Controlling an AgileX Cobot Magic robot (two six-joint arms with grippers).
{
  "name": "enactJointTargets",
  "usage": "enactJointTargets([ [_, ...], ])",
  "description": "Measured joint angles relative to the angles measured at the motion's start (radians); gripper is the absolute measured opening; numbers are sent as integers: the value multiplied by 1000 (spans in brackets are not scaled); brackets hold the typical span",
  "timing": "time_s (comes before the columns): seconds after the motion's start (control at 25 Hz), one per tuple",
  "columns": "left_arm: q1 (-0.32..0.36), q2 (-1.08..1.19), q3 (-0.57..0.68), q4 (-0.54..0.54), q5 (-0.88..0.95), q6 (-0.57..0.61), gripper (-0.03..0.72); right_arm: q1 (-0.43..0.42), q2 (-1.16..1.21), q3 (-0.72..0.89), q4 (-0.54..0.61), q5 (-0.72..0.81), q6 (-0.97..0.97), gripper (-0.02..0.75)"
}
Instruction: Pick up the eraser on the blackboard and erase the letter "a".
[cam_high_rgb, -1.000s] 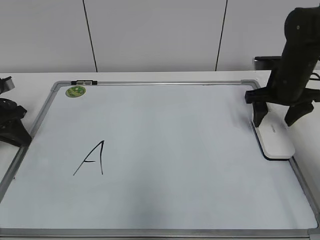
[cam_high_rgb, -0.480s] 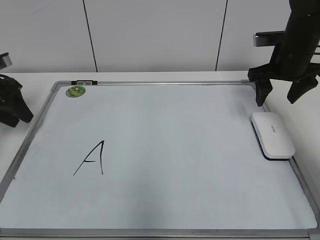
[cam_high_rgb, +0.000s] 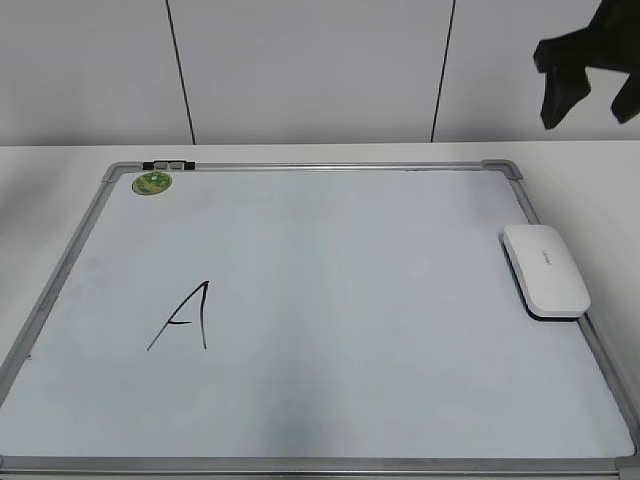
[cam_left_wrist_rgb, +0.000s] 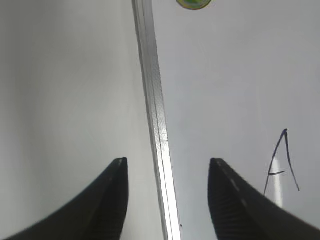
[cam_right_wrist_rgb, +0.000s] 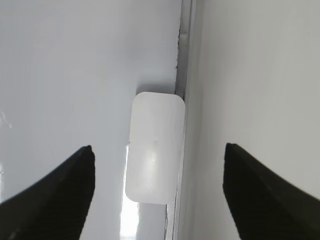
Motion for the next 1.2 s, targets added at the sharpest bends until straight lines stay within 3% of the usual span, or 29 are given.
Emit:
enactJointTargets([
  [0.32,-84,-292,0,155,15,-40,379,0,-232,-4,0,21,-24,592],
  [0.64,-165,-587,0,167,41,-120,379,0,-428,-4,45,33,-46,592],
  [0.84,-174,-741,22,170,49,-181,379,0,-549,6,91,36,-48,592],
  [1.0,-175,-882,155,185,49,-188,379,0,-687,100,102,36,-48,592],
  [1.2,-179,-1087,438,172,51,-198,379,0,-900,352,107,38,-48,591],
])
